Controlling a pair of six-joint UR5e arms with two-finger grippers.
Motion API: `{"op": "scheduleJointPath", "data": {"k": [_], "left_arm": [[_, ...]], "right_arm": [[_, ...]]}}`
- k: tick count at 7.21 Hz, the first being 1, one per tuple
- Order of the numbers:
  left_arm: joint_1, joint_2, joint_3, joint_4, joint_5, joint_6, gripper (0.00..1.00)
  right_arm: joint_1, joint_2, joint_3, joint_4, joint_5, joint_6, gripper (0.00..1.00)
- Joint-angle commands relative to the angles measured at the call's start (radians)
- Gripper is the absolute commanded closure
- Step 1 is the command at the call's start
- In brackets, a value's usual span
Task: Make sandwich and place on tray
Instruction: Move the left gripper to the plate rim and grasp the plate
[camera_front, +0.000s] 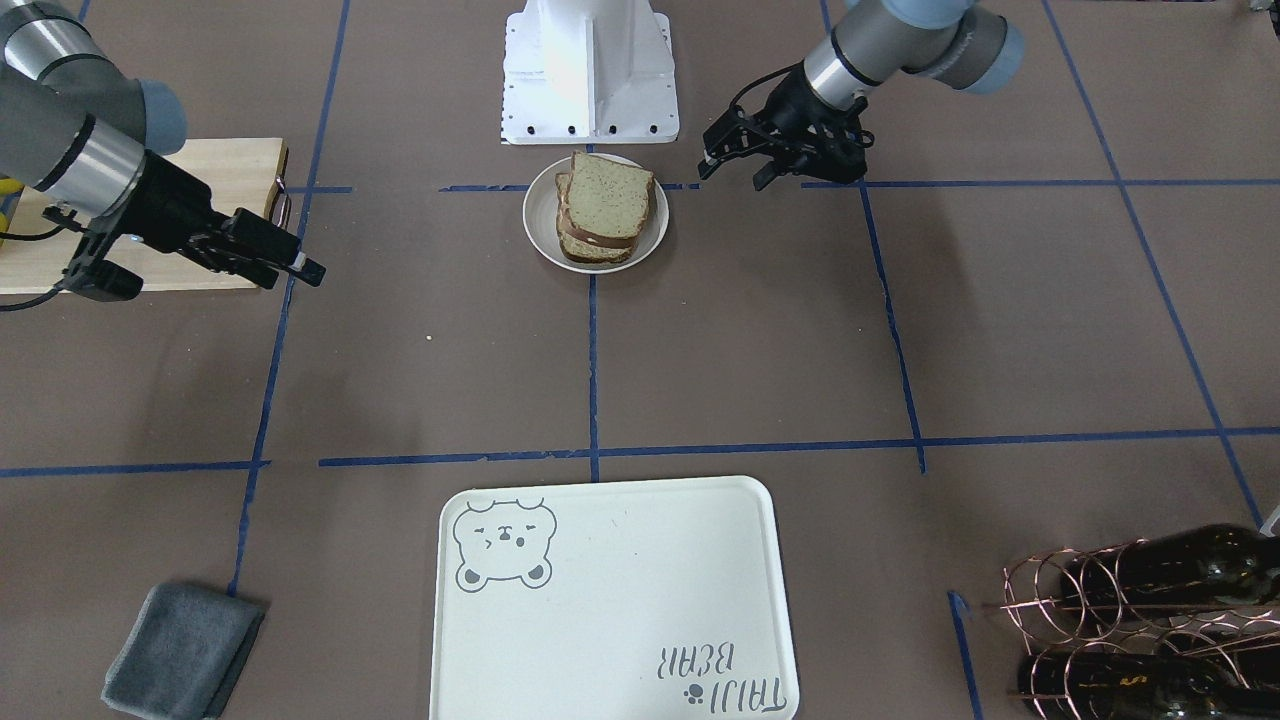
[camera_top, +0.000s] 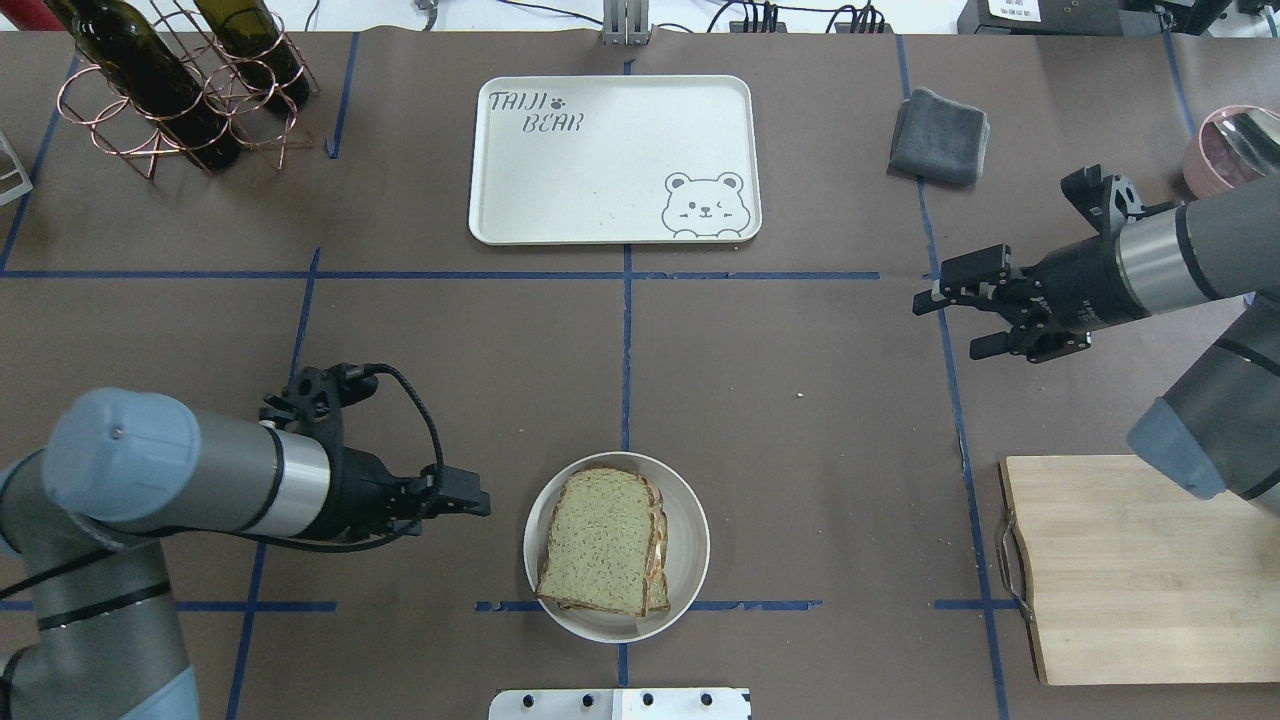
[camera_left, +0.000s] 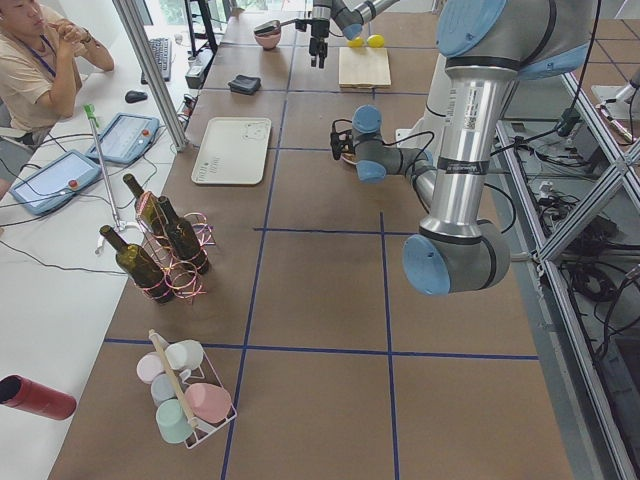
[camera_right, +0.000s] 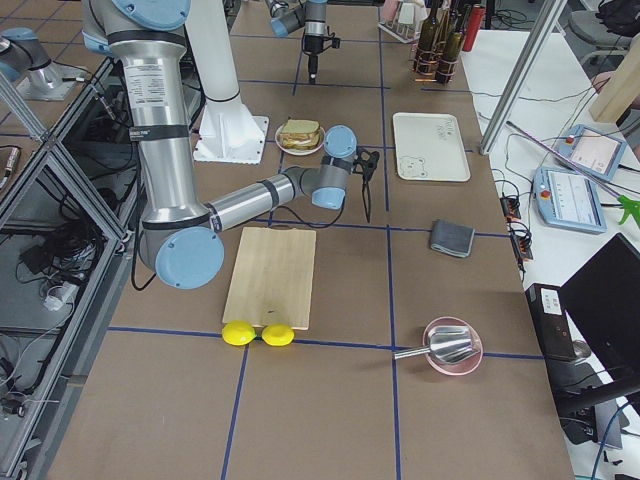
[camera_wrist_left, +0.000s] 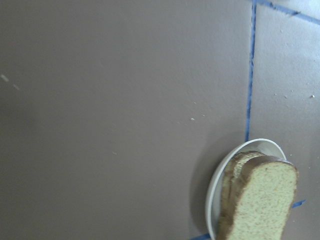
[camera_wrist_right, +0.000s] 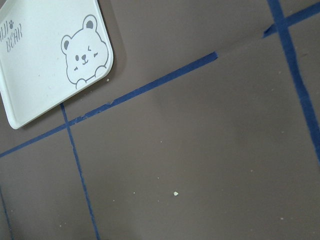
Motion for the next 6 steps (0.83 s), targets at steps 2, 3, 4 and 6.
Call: {"op": "scheduleJointPath", "data": {"k": [2,3,4,6], "left_arm": [[0.060,-0.101,0.091,0.080,0.081,-0.015,0.58],[0.061,-0.099,0.096,0.078,0.082,-0.015,0.59],[0.066,-0.104,0.110,0.077,0.081,-0.015,0.61],[0.087,-0.130,0.132,0.077,0.082,-0.015,0.61]], "right_arm": [[0.028,-0.016,-0.016,0.002,0.026,-0.043,0.00],[0.028,-0.019,-0.018,0.004,0.026,-0.044,0.00],[0.028,-0.019,-0.021,0.007,0.026,-0.044,0.00],[0.028,-0.021,-0.024,0.008,0.024,-0.049,0.00]]}}
